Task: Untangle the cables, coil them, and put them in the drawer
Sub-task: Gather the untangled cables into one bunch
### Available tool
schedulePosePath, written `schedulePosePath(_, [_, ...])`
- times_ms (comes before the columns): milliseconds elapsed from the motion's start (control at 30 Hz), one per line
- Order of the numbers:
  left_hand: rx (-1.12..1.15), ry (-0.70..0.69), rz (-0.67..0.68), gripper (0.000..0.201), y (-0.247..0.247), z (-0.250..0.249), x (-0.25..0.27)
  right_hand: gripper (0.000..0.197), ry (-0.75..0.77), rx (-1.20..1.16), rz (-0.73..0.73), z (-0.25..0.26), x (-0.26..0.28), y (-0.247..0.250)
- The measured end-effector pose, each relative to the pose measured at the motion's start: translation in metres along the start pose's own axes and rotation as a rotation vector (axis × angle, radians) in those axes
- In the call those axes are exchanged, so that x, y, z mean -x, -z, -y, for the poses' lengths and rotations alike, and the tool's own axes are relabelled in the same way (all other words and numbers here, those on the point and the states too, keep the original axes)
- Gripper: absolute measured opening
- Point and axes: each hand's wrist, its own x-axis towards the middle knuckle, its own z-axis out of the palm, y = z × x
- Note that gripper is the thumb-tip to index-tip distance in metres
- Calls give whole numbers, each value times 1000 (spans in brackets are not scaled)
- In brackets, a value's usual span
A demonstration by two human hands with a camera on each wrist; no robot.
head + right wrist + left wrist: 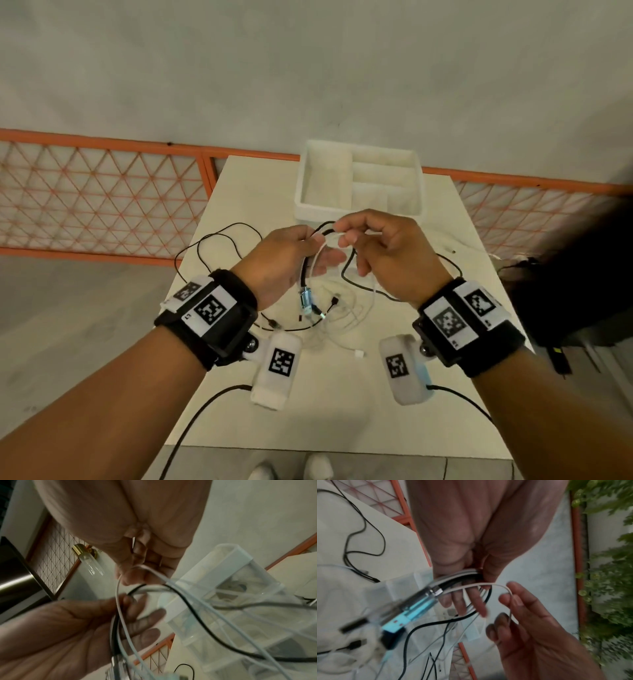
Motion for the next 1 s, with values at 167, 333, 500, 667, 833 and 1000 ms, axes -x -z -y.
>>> schedulePosePath(167, [111,25,59,19,-4,8,0,25,74,-68,-290,1,-17,14])
schedulePosePath(333, [87,-67,-94,21,13,2,5,15,-5,52,-69,-39,-14,38])
schedulePosePath(500, [-104,-167,-118,24,28,-17,13,30,-376,597,45,-117,3,41])
schedulePosePath(667, [-431,-58,-176,28,30,-2,12,19,-350,410,-227,-102,-23,59])
schedulePosePath(833, [-455,13,-255,34,32,15,6,25,-138,144,-424,-42,-38,70])
schedulePosePath(1000, [-312,-112,-413,32,31,6,2,46,-679,85,-113,-97,-27,52])
